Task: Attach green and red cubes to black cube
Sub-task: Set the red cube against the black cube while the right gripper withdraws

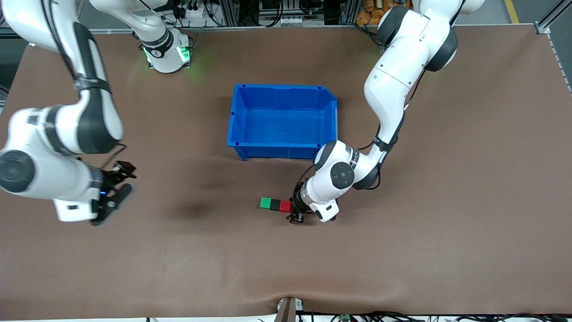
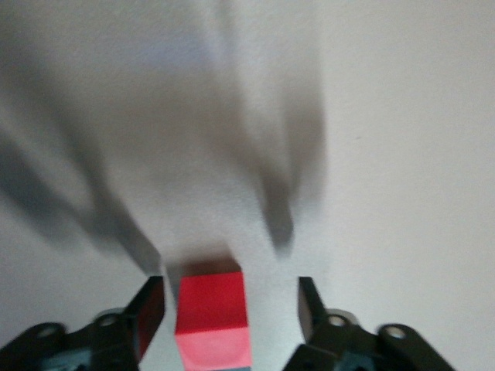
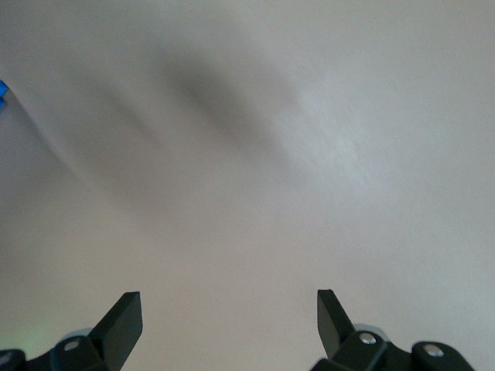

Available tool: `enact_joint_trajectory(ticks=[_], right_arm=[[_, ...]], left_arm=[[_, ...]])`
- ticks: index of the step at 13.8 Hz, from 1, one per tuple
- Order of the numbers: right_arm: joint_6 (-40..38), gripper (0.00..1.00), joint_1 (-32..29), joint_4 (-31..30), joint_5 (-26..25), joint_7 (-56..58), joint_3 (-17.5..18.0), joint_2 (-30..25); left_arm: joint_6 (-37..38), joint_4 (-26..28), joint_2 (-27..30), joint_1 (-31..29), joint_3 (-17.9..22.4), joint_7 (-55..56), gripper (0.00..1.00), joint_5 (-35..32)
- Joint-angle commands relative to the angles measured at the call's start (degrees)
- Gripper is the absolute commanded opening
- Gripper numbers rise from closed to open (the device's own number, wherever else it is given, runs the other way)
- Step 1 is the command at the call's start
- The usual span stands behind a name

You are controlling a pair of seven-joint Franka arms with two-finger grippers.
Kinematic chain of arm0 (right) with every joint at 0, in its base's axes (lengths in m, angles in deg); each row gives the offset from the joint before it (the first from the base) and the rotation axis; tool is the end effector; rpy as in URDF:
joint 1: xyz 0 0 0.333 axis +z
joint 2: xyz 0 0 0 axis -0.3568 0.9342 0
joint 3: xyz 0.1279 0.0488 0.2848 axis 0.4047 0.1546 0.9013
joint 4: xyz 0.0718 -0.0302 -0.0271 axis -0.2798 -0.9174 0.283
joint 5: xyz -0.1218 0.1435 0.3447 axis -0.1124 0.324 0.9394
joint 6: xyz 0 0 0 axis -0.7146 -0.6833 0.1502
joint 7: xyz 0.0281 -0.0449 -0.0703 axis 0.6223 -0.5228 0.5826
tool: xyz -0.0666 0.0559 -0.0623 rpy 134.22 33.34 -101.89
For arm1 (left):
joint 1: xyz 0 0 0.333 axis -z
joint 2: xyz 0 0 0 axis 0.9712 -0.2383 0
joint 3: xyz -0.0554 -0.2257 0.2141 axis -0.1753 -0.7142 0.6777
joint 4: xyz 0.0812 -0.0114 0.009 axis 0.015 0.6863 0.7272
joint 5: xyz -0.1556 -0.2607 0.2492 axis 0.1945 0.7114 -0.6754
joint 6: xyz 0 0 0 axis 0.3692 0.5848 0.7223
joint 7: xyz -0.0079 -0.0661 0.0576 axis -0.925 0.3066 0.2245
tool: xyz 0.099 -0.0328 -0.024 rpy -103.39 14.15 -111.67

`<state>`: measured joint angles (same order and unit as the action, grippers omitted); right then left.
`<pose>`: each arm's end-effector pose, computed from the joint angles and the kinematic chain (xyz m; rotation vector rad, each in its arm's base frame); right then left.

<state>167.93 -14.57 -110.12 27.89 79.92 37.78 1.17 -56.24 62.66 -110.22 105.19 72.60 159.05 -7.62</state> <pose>0.6763 0.0426 0.4364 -2.8658 -1.2455 0.2704 0.6557 -0.4521 0.1801 2.1273 1.7746 -0.2680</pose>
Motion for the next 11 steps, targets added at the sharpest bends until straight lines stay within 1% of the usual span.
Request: enact_joint_trajectory(ticks=[1, 2, 4, 6, 8, 9, 11], right_arm=[[0.0, 1.0, -3.7, -6.0, 0.5, -4.6, 1.1, -6.4], [0.0, 1.0, -5.2, -7.2, 0.6, -5.1, 1.2, -8.1], [-0.1, 1.0, -6.3, -9.7, 0.6, -7.5, 1.1, -12.6], [-1.0, 1.0, -6.4, -12.8, 0.5, -16.5, 1.1, -18.0], [-2.3, 1.0, -6.5, -13.4, 0.5, -24.9, 1.2, -21.5], [-2.3, 1.0, -6.8, -13.6, 0.5, -28.0, 1.2, -23.3], [-3.9, 1.0, -6.4, -13.4, 0.4, -32.7, 1.1, -25.9]], left_arm=[[1.6, -0.4, 2.3, -0.2, 0.8, -0.9, 1.0, 0.7], [4.3, -0.5, 3.1, -0.8, 0.8, -1.0, 1.0, 0.5], [9.9, -0.5, 6.2, -4.7, 0.3, -3.4, 1.0, 0.2], [15.3, -0.4, 8.7, -7.7, 0.1, -11.5, 1.0, 0.2], [19.3, -0.4, 10.8, -8.8, 1.3, -16.3, 1.0, -0.2], [21.8, -0.4, 11.9, -10.2, 1.7, -18.2, 1.0, -1.8], [27.7, -0.4, 13.8, -12.6, 1.3, -23.8, 1.0, -5.9]])
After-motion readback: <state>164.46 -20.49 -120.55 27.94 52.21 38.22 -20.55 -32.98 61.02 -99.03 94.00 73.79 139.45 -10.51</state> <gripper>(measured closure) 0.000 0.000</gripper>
